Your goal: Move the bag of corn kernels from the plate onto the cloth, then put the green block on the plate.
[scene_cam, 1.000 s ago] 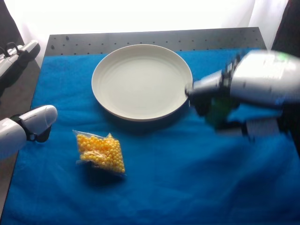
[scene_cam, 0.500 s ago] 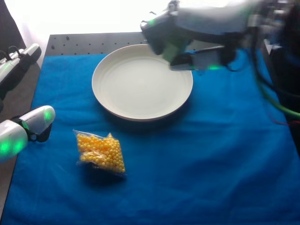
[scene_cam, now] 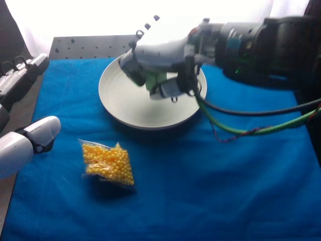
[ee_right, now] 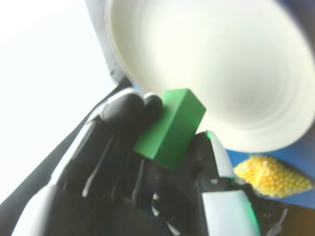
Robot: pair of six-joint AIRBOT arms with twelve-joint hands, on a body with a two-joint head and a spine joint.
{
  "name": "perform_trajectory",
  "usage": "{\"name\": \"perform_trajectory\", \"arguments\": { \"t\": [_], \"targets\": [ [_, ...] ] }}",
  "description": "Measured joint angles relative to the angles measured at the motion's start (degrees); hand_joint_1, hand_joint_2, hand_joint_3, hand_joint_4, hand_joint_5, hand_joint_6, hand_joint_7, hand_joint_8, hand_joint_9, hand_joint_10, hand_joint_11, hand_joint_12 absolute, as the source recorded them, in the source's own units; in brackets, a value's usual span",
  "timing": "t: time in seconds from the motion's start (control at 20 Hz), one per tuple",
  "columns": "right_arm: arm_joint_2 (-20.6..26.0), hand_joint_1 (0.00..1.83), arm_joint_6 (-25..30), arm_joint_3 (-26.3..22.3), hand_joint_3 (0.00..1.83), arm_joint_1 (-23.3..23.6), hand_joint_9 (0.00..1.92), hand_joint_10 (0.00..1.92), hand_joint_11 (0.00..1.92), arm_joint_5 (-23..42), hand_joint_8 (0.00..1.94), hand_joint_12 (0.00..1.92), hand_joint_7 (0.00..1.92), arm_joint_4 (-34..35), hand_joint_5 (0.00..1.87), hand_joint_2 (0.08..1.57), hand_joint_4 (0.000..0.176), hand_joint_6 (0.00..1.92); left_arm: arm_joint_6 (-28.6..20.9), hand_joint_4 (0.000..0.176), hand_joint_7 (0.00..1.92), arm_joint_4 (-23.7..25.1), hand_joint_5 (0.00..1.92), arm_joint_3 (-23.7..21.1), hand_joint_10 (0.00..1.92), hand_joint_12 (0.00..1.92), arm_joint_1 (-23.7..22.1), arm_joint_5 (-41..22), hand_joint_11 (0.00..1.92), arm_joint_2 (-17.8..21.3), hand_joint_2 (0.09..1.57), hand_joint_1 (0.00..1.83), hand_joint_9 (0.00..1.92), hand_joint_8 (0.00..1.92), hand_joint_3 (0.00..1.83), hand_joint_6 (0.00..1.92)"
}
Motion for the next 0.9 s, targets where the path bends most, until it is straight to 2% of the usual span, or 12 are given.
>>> {"name": "perform_trajectory", "arguments": {
  "t": [0.05,0.1,0.15,0.3,0.35,0.4,0.45,0.5,0.65,0.75,0.8,0.9],
  "targets": [
    [-0.11,1.06,0.0,0.0,0.0,-0.74,0.73,1.04,0.56,-0.87,0.91,1.64,0.64,-0.04,0.45,1.3,0.0,0.32,0.0,0.149,0.0,-0.09,0.0,0.0,0.0,0.0,0.0,0.02,0.0,-0.04,1.38,0.39,0.0,0.0,0.0,0.0],
    [-0.11,0.76,0.28,0.0,0.0,-1.27,0.35,0.52,0.11,-1.46,0.33,1.31,0.41,0.42,0.28,1.31,0.0,0.09,0.0,0.15,0.0,-0.28,0.0,0.0,0.0,0.0,0.0,0.09,0.0,-0.04,1.37,0.4,0.0,0.0,0.0,0.0],
    [0.04,0.58,0.22,0.0,0.0,-1.2,0.25,0.24,0.02,-1.6,0.09,1.08,0.28,0.0,0.17,1.32,0.0,0.02,0.0,0.15,0.0,-0.42,0.0,0.0,0.0,0.0,0.0,0.09,0.0,-0.04,1.38,0.43,0.0,0.0,0.0,0.0],
    [0.11,0.43,-0.09,-0.2,0.0,-1.33,0.07,0.02,0.0,-2.89,0.0,0.58,0.0,-0.07,0.0,1.25,0.0,0.0,0.0,0.159,0.0,0.11,0.0,0.0,0.0,0.0,0.0,0.07,0.0,-0.07,1.37,0.41,0.0,0.0,0.0,0.0],
    [0.11,0.41,-0.09,-0.35,0.0,-1.33,0.06,0.01,0.0,-2.69,0.0,0.6,0.0,-0.07,0.0,1.23,0.0,0.0,0.0,0.14,0.0,-0.02,0.0,0.0,0.0,0.0,0.0,0.07,0.0,-0.07,1.38,0.41,0.0,0.0,0.0,0.0],
    [0.13,0.43,-0.11,-1.01,0.0,-1.33,0.01,0.0,0.0,-2.58,0.0,0.46,0.0,-0.09,0.0,1.2,0.041,0.0,-0.02,0.155,0.0,-0.07,0.0,0.0,0.0,0.0,0.0,0.0,0.0,-0.07,1.38,0.42,0.0,0.0,0.0,0.0],
    [0.9,0.47,-0.09,-2.45,0.0,-1.33,0.02,0.01,0.0,-2.34,0.0,0.51,0.0,-0.24,0.0,1.17,0.046,0.0,0.0,0.151,0.0,-0.07,0.0,0.0,0.0,0.0,0.0,0.11,0.0,-0.07,1.37,0.44,0.0,0.0,0.0,0.0],
    [2.38,0.43,-0.09,-4.31,0.0,-1.33,0.0,0.0,0.0,-1.33,0.0,0.43,0.0,-0.42,0.0,1.15,0.078,0.0,-0.02,0.136,0.0,0.07,0.0,0.0,0.0,0.01,0.0,0.02,0.02,-0.07,1.35,0.45,0.0,0.0,0.0,0.0],
    [9.14,0.36,-0.07,-9.2,0.0,-0.39,0.0,0.0,0.0,3.45,0.0,0.25,0.0,-0.94,0.0,1.1,0.115,0.0,-0.02,0.102,0.0,-0.68,0.0,0.0,0.0,0.01,0.0,0.02,0.02,-0.07,1.34,0.5,0.0,0.0,0.0,0.0],
    [15.34,0.45,-0.22,-12.61,0.0,1.2,0.0,0.0,0.02,7.04,0.0,0.04,0.0,-0.17,0.0,1.01,0.144,0.0,-0.02,0.134,0.0,-0.74,0.0,-0.2,0.0,0.03,0.02,0.02,0.04,-0.07,1.32,0.54,0.0,0.0,0.0,0.0],
    [18.18,0.46,-0.22,-14.12,0.0,1.46,0.0,0.0,0.0,10.51,0.0,0.01,0.0,1.6,0.0,1.0,0.161,0.0,-0.07,0.124,0.0,-0.68,0.0,-0.44,0.0,0.1,0.13,-0.17,0.01,-0.04,1.29,0.54,0.0,0.0,0.02,0.0],
    [22.75,0.56,-0.2,-16.98,0.02,1.4,0.0,0.0,0.0,16.37,0.0,0.0,0.0,3.08,0.0,1.04,0.129,0.0,-0.04,0.091,0.0,-0.46,0.0,-0.52,0.0,0.2,0.24,-0.31,0.0,-0.04,1.28,0.55,0.01,0.0,0.01,0.0]
  ]
}}
